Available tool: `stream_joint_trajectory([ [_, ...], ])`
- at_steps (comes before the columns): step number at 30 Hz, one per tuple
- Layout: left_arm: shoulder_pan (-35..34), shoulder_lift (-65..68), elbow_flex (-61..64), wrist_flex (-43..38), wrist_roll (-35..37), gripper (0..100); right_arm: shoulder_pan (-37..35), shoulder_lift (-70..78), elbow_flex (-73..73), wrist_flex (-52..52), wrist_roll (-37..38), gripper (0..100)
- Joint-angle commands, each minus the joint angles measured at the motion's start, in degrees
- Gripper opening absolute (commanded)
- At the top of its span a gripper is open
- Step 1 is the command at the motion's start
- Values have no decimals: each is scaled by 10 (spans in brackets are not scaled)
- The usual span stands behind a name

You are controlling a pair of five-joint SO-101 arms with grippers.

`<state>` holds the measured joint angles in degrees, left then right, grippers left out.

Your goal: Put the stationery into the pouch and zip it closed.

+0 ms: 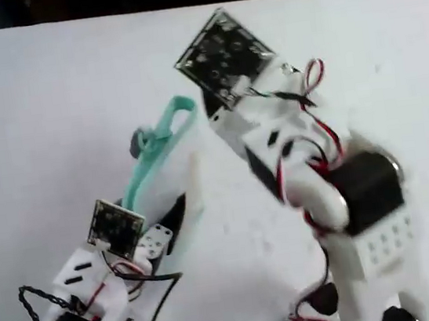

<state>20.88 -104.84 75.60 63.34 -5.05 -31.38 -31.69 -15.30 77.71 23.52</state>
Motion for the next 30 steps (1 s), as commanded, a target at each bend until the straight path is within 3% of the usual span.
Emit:
stream_joint_trajectory([
  [1,0,0,-2,-12,-4,172,-51,-12,-30,-35,-92,19],
  [13,0,0,-3,-12,-4,172,-45,-60,244,-255,-245,19],
  [23,0,0,-3,-12,-4,172,-50,-102,329,-266,-253,19],
  [30,0,0,-1,-12,-4,172,-61,-87,361,-355,-252,19],
])
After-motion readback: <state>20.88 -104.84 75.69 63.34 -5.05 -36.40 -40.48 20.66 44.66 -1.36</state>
